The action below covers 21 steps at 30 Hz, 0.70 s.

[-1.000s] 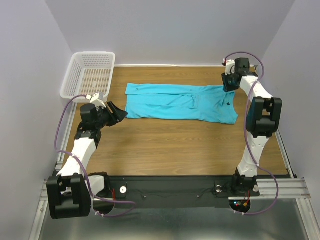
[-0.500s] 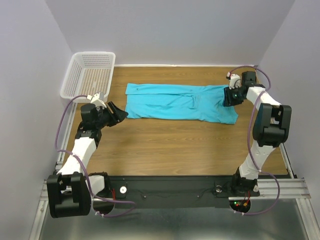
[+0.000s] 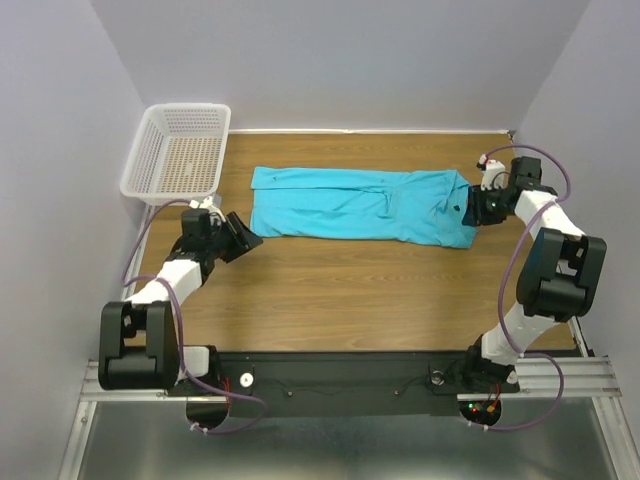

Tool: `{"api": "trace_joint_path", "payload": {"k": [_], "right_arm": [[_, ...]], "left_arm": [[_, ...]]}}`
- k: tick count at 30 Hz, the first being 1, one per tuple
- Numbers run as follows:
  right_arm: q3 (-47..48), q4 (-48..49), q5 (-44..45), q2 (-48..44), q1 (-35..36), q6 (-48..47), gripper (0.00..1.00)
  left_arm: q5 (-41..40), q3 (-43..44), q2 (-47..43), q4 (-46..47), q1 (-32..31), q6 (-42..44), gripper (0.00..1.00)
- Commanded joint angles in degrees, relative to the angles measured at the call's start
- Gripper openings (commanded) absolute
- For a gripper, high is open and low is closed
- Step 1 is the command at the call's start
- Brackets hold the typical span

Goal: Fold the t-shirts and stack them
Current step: Fold the tshirt

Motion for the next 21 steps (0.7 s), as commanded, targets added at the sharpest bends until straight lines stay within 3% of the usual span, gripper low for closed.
{"api": "trace_joint_path", "payload": {"k": [1, 6, 13, 21], "right_arm": [[-1.6, 0.4, -3.1, -3.0, -1.2, 0.5, 0.43], [-3.1, 0.5, -5.6, -3.3, -1.9, 0.7, 0.43], [-4.1, 0.4, -7.3, -4.1, -2.5, 0.6, 0.43], [-4.9, 0.4, -8.1, -4.8, -3.1, 0.6, 0.43]], "left_arm": [[-7.4, 4.1, 5.2, 0.0, -4.5, 0.6, 0.59], [-15.4, 9.4, 11.8, 0.0, -7.1, 0.9, 0.55], [-20.0, 15.3, 19.0, -1.1, -7.4, 1.5, 0.49], [-19.0, 17.1, 23.2, -1.2, -7.5, 1.4, 0.47]]}}
